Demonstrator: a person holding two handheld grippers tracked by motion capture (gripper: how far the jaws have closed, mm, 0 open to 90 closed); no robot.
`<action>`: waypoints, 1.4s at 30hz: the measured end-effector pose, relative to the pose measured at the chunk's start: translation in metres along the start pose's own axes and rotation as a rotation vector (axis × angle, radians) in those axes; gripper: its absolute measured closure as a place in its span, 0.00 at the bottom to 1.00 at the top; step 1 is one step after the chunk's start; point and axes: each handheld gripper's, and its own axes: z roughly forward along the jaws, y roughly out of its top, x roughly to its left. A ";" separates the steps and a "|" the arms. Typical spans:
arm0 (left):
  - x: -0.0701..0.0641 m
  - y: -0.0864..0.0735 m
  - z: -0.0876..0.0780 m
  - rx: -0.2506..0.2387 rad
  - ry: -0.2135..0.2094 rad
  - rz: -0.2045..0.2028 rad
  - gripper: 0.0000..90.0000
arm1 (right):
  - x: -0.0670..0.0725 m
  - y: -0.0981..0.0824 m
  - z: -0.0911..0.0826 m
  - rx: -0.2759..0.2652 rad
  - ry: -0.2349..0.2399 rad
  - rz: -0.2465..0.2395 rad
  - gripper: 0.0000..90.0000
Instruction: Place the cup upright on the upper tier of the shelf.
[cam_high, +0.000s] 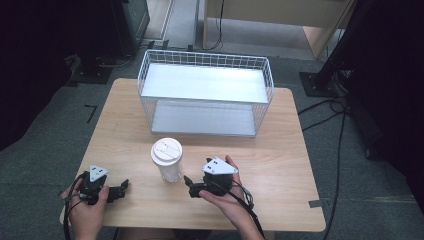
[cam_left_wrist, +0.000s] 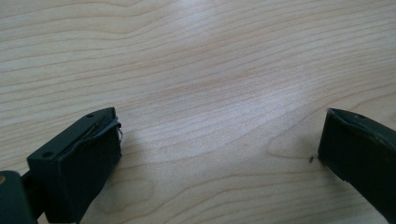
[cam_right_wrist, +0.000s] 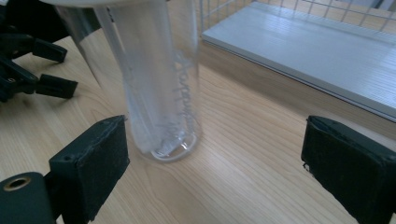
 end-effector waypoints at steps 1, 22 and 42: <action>0.000 0.000 0.000 0.000 0.000 0.000 0.00 | 0.000 0.000 0.000 0.000 0.000 0.000 0.08; 0.000 0.000 0.000 0.000 0.000 0.000 0.00 | 0.024 0.012 0.030 -0.018 0.057 0.005 0.08; 0.000 0.000 0.000 0.000 0.000 0.000 0.00 | 0.038 0.025 0.051 -0.109 0.052 0.050 0.08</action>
